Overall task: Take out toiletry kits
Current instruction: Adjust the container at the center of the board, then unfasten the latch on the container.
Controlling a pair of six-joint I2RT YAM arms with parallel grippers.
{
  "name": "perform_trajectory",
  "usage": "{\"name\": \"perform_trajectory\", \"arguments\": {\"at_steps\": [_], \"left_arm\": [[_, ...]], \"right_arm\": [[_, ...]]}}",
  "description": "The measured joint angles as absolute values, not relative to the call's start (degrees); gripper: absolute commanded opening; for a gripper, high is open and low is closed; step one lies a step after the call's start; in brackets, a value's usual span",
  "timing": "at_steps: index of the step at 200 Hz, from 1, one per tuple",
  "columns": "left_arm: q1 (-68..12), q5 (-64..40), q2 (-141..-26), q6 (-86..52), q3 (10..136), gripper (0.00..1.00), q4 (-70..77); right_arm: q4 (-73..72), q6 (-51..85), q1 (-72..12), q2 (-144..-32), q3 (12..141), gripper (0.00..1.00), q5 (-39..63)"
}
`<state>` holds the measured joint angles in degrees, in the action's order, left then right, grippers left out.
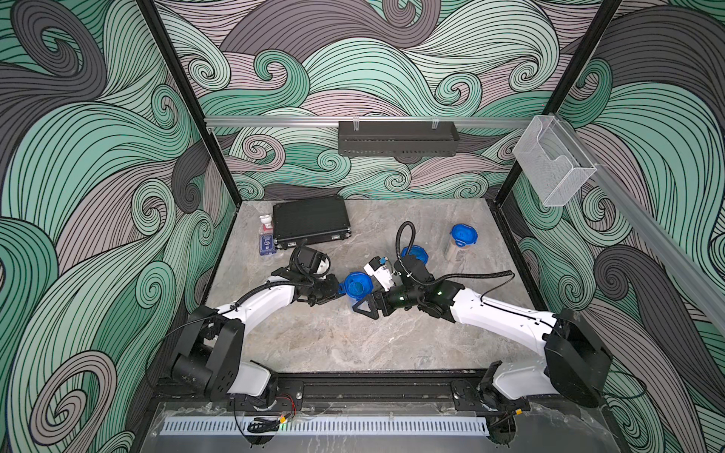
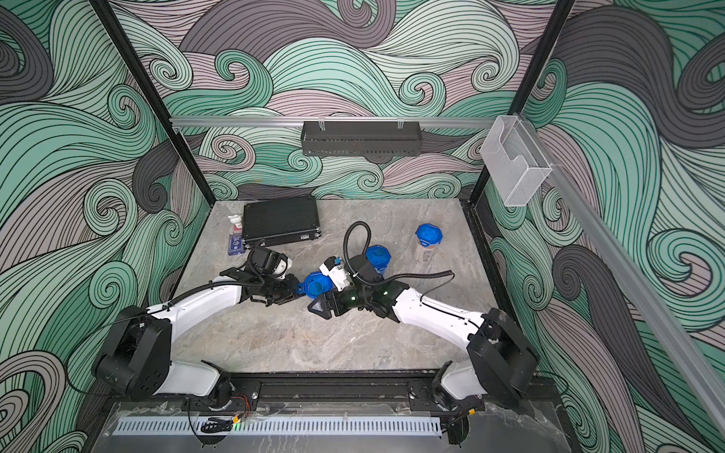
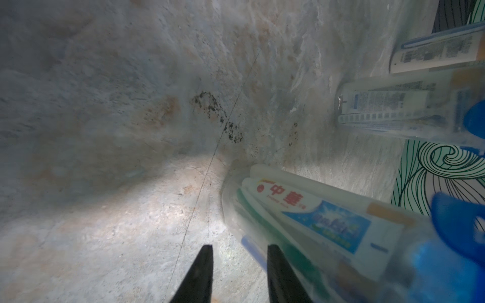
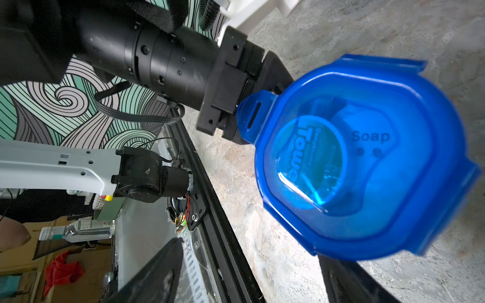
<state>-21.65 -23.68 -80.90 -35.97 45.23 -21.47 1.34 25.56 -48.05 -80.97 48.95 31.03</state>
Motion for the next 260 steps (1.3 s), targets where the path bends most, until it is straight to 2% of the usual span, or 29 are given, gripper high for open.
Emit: {"name": "perform_trajectory", "arguments": {"at_steps": [33, 66, 87, 112, 129, 148, 182, 260], "left_arm": [[-19.9, -21.5, -77.8, -36.0, 45.0, 0.43, -26.2], [-18.3, -18.4, -67.8, -35.4, 45.5, 0.44, -34.2], [-17.7, -20.3, -62.1, -35.4, 47.4, 0.40, -35.7], [-17.9, -29.2, -58.6, -39.4, 47.5, 0.29, -27.0], [-18.8, -34.9, -61.7, -41.8, 49.2, 0.17, -22.4], [-19.9, -40.5, -69.1, -43.8, 53.3, 0.09, -18.9], [-22.1, -45.5, -77.5, -47.2, 54.7, 0.06, -12.3], [-24.0, -48.9, -86.2, -51.1, 53.3, 0.00, -4.6]], "right_arm": [[2.8, 21.9, -48.1, -77.5, 47.6, 0.85, 29.6], [3.6, 19.4, -47.2, -72.0, 43.7, 0.86, 28.7], [2.3, 19.2, -46.2, -68.0, 39.9, 0.86, 28.6], [-4.0, 19.5, -45.7, -64.5, 34.5, 0.87, 29.3], [-9.7, 19.8, -45.7, -63.1, 30.5, 0.88, 30.1], [-14.1, 19.5, -45.7, -61.9, 27.3, 0.88, 30.5], [-17.3, 18.5, -45.7, -61.5, 26.7, 0.88, 30.5], [-18.9, 17.4, -45.7, -61.9, 26.7, 0.89, 30.1]]}}
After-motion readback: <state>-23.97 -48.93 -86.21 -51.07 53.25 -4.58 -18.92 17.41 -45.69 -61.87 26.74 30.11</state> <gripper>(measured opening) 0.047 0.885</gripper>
